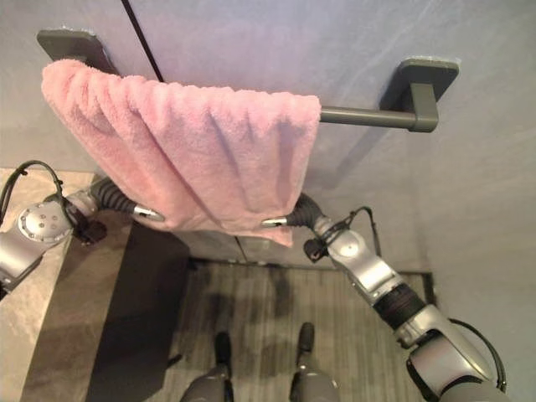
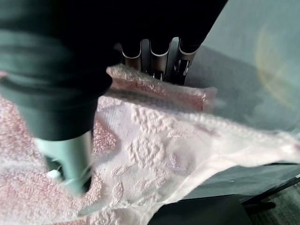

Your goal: Put brush and paste in cup on sink, flatten towel.

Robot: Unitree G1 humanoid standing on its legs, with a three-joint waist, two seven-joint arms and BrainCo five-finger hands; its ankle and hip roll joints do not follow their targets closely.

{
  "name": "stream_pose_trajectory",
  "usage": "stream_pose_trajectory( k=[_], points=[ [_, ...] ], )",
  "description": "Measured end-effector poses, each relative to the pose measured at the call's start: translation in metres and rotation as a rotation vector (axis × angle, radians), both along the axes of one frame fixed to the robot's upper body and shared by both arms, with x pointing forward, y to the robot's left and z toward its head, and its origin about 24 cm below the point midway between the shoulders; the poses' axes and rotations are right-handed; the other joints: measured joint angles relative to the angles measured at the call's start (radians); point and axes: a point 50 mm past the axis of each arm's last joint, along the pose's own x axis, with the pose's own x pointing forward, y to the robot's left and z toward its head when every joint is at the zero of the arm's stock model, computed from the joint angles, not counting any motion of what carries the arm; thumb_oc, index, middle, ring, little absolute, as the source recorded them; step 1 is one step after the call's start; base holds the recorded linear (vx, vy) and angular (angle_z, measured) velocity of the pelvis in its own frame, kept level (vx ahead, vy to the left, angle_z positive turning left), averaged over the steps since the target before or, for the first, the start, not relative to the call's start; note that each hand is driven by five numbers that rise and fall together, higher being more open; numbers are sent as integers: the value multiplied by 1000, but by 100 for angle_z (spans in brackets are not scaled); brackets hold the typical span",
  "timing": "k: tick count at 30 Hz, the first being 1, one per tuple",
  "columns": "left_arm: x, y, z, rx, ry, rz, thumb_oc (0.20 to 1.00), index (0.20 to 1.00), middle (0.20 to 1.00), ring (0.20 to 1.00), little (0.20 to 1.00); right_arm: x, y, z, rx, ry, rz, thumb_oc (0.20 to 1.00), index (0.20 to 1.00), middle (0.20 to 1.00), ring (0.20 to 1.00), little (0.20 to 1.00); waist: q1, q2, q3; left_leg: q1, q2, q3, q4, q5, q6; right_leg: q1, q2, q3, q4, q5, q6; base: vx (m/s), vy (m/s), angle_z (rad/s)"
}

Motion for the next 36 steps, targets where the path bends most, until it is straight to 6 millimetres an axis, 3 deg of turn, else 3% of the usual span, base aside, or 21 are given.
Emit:
stream_pose_trajectory(
  k=[1, 3, 6, 12, 13, 14, 16, 18, 19, 20, 22, 23, 24, 26, 28, 30, 32, 36],
  points=[
    [2, -3, -5, -32, 7, 6, 200, 200, 200, 200, 200, 0, 2, -1, 23, 13, 3, 200, 200, 200, 200, 200, -1, -9, -3, -3, 2, 2, 0, 0, 0, -5, 2, 4, 0, 1, -1, 24, -11, -8],
    [8, -11, -21, -174, 40, 34, 200, 200, 200, 200, 200, 3, 5, -1, 52, 38, 8, 200, 200, 200, 200, 200, 0, -30, -2, -9, 6, 3, 0, 5, -4, -11, 6, 6, 0, 7, -6, 39, -18, -7],
    [1, -17, -18, -185, 56, -2, 200, 200, 200, 200, 200, 4, 11, 5, 101, 44, 27, 200, 200, 200, 200, 200, -23, -63, -10, -4, 14, 11, 0, 8, -8, -11, 14, 10, 0, 8, -9, 65, -25, -8],
    [-16, -27, -9, -179, 40, -101, 200, 200, 200, 200, 200, -2, 15, 10, 158, 72, 96, 200, 200, 200, 200, 200, -29, -60, -11, 66, 18, 52, 0, -3, -9, 39, 16, 37, 0, 6, -7, 58, -30, -18],
    [-34, -28, 4, -204, -14, -153, 200, 200, 200, 200, 200, -21, 11, 19, 174, 44, 185, 200, 200, 200, 200, 200, -33, -59, -13, 78, 19, 53, 0, -6, -11, 50, 18, 38, 0, 2, -9, 26, -22, 3],
    [-35, -30, 7, -203, -25, -172, 200, 200, 200, 200, 200, -23, 6, 20, 162, 43, 202, 200, 200, 200, 200, 200, -32, -56, -13, 90, 19, 51, 0, -6, -11, 63, 18, 35, 0, 2, -10, 34, -32, 3],
    [-68, -26, 26, -248, -126, -205, 200, 200, 200, 200, 200, -50, -11, 40, 223, -34, 243, 200, 200, 200, 200, 200, -28, -52, -11, 95, 21, 47, -1, -15, -11, 71, 19, 34, 0, -10, -3, 14, -43, 9],
    [-113, -17, 41, -307, -260, -185, 200, 200, 200, 200, 200, -87, -43, 58, 335, -205, 163, 200, 200, 200, 200, 200, -23, -43, -11, 93, 20, 29, 0, -16, -12, 75, 17, 28, 0, -14, -5, -18, -42, 18],
    [-118, -19, 45, -313, -295, -214, 200, 200, 200, 200, 200, -91, -53, 60, 372, -259, 124, 200, 200, 200, 200, 200, -15, -31, -31, 90, 16, 26, 0, -16, -11, 79, 12, 18, 0, -15, -6, -22, -55, 18],
    [-117, -25, 39, -348, -279, -235, 200, 200, 200, 200, 200, -88, -45, 53, 395, -232, 157, 200, 200, 200, 200, 200, -13, -13, -68, 70, 14, 23, -5, -30, -7, 66, 9, 17, 0, -28, 7, -41, -78, 22],
    [-128, -36, 23, -434, -244, -266, 200, 200, 200, 200, 200, -102, -64, 23, 438, -151, 36, 200, 200, 200, 200, 200, -7, 0, -74, 51, 13, -3, -1, -18, -16, 59, 7, -5, 0, -26, 3, -43, -53, 28],
    [-122, -45, -6, -458, -114, -274, 200, 200, 200, 200, 200, -95, -66, -9, 385, -8, -27, 200, 200, 200, 200, 200, -4, 7, -79, 49, 15, -7, -1, -11, -11, 61, 8, -14, 0, -22, -4, -28, -24, 19],
    [-117, -47, -18, -390, -57, -265, 200, 200, 200, 200, 200, -89, -60, -16, 353, 37, -18, 200, 200, 200, 200, 200, -3, 10, -77, 47, 17, -4, -1, -9, -13, 57, 9, -15, 0, -21, -5, -20, -19, 6],
    [-117, -50, -12, -291, -60, -290, 200, 200, 200, 200, 200, -91, -56, -7, 362, 5, 9, 200, 200, 200, 200, 200, -12, 9, -74, 25, 19, -10, 0, 0, -14, 38, 12, -19, 0, -17, -8, -8, -1, 5],
    [-121, -68, 3, -411, -130, -387, 200, 200, 200, 200, 200, -92, -61, 3, 384, -53, -4, 200, 200, 200, 200, 200, -20, 11, -77, 28, 16, -14, -1, 3, -12, 45, 9, -21, 0, -14, -8, -13, -11, 10],
    [-114, -77, -3, -454, -105, -422, 200, 200, 200, 200, 200, -84, -58, -4, 406, -39, -31, 200, 200, 200, 200, 200, -18, 10, -80, 44, 16, -13, -1, 0, -9, 60, 8, -21, -1, -21, -5, -1, -4, -3],
    [-110, -77, 5, -315, -133, -440, 200, 200, 200, 200, 200, -81, -53, -2, 419, -42, -18, 200, 200, 200, 200, 200, -27, 7, -76, 37, 16, -10, 0, 0, -9, 50, 9, -20, 0, -19, -6, 2, 5, -6],
    [-110, -80, 3, -581, -145, -417, 200, 200, 200, 200, 200, -88, -56, -7, 441, -32, -35, 200, 200, 200, 200, 200, -31, 19, -75, 57, 16, -4, 0, -3, -9, 67, 9, -17, 0, -19, -5, 2, 1, -1]
  ],
)
